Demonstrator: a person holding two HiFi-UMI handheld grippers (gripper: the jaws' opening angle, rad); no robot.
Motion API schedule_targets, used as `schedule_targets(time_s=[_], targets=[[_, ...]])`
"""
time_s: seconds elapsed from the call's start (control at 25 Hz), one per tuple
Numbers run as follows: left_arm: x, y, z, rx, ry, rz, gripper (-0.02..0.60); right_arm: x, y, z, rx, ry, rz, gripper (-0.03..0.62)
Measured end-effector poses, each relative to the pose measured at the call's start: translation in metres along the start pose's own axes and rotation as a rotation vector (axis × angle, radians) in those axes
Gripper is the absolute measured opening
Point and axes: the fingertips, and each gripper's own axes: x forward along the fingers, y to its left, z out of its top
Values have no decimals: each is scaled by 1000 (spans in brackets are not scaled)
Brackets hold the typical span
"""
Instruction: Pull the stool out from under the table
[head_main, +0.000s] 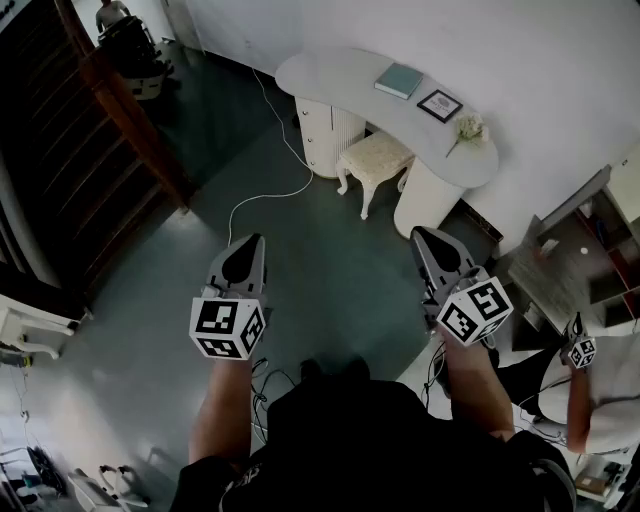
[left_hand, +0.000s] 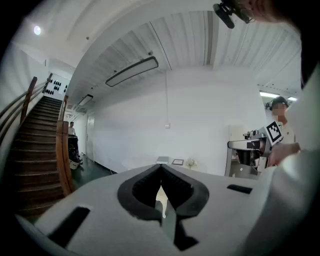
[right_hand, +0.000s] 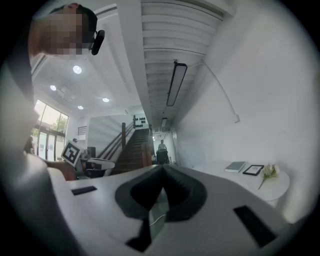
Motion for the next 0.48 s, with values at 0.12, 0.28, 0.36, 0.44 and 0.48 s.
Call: schedule_targets(time_s=[0.12,0.28,0.36,0.44,0.48], targets=[[-2,-9,-1,-6,-1,2,5,-8,-3,0,1,-6,2,-2],[-4,-29,-5,-17,9,0,5,-23,-8,-4,13,-3,12,-2],[-6,-37,-9,-26,14,2,5,-29,-11,-9,23,2,17,-2],[-9,-44,-16,-37,23,7,5,-34,-13,-17,36,9,18,-2],[-9,-46,-19,-44,29,9,5,-36,-14,-20,41,15,21,-2]])
